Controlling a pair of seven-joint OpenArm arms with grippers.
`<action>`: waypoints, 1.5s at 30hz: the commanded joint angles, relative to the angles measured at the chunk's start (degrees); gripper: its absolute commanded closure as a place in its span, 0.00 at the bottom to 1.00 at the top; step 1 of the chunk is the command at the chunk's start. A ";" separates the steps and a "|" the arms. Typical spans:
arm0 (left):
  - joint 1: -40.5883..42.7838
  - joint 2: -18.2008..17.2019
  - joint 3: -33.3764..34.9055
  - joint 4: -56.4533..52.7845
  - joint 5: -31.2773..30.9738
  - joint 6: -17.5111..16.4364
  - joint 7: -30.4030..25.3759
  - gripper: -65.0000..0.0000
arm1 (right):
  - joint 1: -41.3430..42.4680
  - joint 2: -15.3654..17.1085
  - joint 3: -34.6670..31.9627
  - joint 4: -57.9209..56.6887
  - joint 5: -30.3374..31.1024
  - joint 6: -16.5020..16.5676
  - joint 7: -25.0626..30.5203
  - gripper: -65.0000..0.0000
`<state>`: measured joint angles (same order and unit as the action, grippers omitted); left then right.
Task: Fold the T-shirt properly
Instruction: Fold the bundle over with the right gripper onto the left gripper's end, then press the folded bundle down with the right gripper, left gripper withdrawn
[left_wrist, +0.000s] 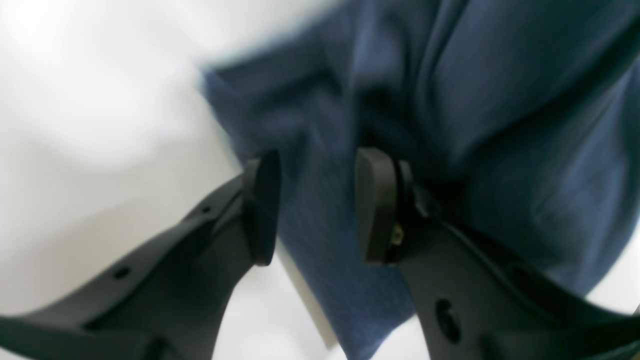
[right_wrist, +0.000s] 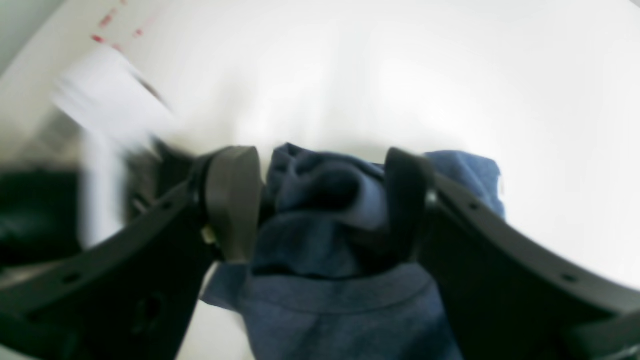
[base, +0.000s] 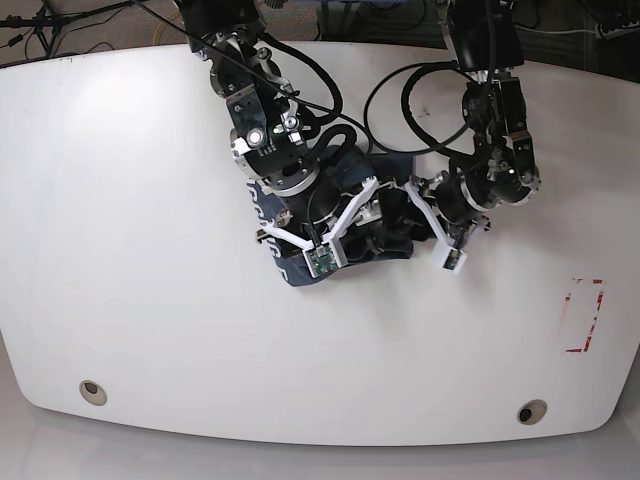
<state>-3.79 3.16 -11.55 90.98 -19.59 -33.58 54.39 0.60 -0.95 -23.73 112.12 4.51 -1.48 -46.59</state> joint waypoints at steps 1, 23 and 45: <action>-1.00 -0.13 -3.00 5.15 -3.22 -0.22 -1.25 0.64 | 0.15 -0.15 1.44 2.13 0.01 0.11 1.80 0.42; 0.67 -18.67 -32.54 10.25 -16.23 -0.22 -0.98 0.64 | 0.85 -0.06 -1.46 0.90 -0.51 6.44 1.53 0.41; 9.37 -23.42 -33.24 7.00 -16.23 -0.31 -1.25 0.64 | 8.06 -0.15 -2.78 -14.14 -0.60 6.18 1.71 0.78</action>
<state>5.93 -19.25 -44.62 98.89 -34.79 -33.69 54.39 7.29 -0.45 -25.52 96.95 3.62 4.75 -46.17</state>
